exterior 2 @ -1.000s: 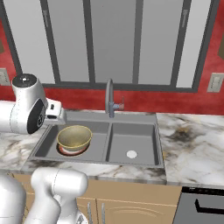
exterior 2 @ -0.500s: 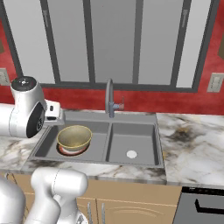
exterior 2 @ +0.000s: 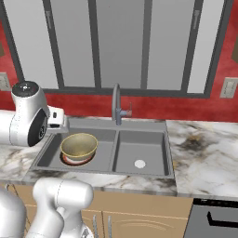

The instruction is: Pick the bowl and tupperware and place them in the sink. Then turn on the water.

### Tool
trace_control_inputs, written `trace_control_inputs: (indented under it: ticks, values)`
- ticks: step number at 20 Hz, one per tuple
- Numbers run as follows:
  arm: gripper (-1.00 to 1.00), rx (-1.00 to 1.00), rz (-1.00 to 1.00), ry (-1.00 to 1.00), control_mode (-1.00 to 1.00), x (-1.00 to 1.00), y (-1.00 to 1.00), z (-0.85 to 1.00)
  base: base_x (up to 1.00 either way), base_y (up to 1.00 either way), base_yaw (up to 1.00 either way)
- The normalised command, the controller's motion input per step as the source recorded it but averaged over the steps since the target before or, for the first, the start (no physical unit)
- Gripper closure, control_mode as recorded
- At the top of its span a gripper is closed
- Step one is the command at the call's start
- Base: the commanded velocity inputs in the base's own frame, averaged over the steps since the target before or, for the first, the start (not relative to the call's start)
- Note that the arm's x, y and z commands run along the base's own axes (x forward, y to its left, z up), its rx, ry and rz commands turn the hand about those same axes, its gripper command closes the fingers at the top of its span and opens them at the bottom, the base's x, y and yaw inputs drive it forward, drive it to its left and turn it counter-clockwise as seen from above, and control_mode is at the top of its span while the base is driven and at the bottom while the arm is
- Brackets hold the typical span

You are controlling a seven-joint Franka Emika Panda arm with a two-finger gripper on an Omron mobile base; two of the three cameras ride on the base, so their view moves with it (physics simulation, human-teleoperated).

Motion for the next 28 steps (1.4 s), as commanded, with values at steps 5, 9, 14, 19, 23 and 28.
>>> trace_control_inputs:
  ticks: [5,9,14,19,23,28]
  values:
    - [-1.00,0.00,0.00,0.00,1.00,0.00,0.00,0.00,-0.47,0.08,0.05]
    - [-1.00,0.00,0.00,0.00,1.00,0.00,0.00,0.00,-0.68,0.25,0.22]
    - [-1.00,0.00,0.00,0.00,1.00,0.00,0.00,0.00,-0.15,0.35,0.39]
    - [-1.00,0.00,0.00,0.00,1.00,0.00,0.00,0.00,0.12,0.32,0.53]
    - [-1.00,0.00,0.00,0.00,1.00,0.00,0.00,0.00,0.15,0.26,0.55]
    - [-1.00,0.00,0.00,0.00,1.00,0.00,0.00,0.00,0.10,0.23,0.60]
